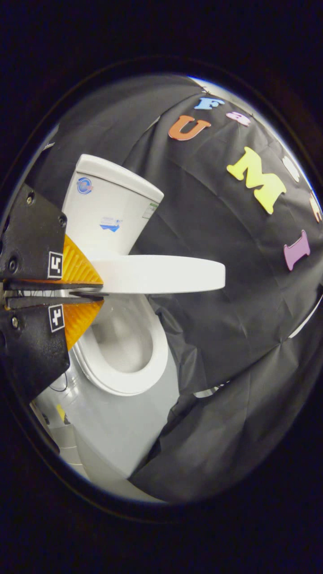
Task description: Open the toilet lid.
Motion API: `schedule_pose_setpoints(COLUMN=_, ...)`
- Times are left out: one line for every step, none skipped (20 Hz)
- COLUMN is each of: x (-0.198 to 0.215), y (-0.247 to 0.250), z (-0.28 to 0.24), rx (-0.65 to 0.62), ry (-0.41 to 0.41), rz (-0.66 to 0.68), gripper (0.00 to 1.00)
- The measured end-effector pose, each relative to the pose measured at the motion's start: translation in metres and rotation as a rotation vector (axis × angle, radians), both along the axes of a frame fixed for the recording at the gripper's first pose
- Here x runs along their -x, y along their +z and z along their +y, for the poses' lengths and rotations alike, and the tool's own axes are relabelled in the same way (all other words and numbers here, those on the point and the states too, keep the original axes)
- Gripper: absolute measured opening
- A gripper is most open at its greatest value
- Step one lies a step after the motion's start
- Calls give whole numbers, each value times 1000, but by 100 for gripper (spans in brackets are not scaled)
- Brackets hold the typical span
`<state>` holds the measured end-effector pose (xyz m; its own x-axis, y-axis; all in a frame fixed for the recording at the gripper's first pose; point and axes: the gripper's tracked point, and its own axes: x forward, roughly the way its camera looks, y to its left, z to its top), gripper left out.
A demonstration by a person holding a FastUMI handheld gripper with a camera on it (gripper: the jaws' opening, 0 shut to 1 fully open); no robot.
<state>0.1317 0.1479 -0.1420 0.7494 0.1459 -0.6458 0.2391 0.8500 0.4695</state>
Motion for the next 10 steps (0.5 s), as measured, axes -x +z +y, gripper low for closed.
schedule_pose_setpoints(x=-1, y=2, z=4, rx=12, ry=4, rz=-3, gripper=8)
schedule_pose_setpoints(x=-2, y=4, z=8, rx=24, ry=7, rz=-8, gripper=8)
schedule_pose_setpoints(x=0, y=7, z=13, rx=31, ry=8, rz=-10, gripper=8)
schedule_pose_setpoints(x=-1, y=11, z=17, rx=39, ry=15, rz=-18, gripper=8)
schedule_pose_setpoints(x=-2, y=13, z=24, rx=50, ry=23, rz=-27, gripper=8)
schedule_pose_setpoints(x=-3, y=16, z=29, rx=64, ry=32, rz=-32, gripper=8)
schedule_pose_setpoints(x=-2, y=17, z=33, rx=80, ry=40, rz=-38, gripper=8)
schedule_pose_setpoints(x=-2, y=21, z=39, rx=87, ry=48, rz=-43, gripper=8)
schedule_pose_setpoints(x=-3, y=23, z=45, rx=91, ry=57, rz=-49, gripper=8)
schedule_pose_setpoints(x=-5, y=26, z=50, rx=93, ry=61, rz=-53, gripper=8)
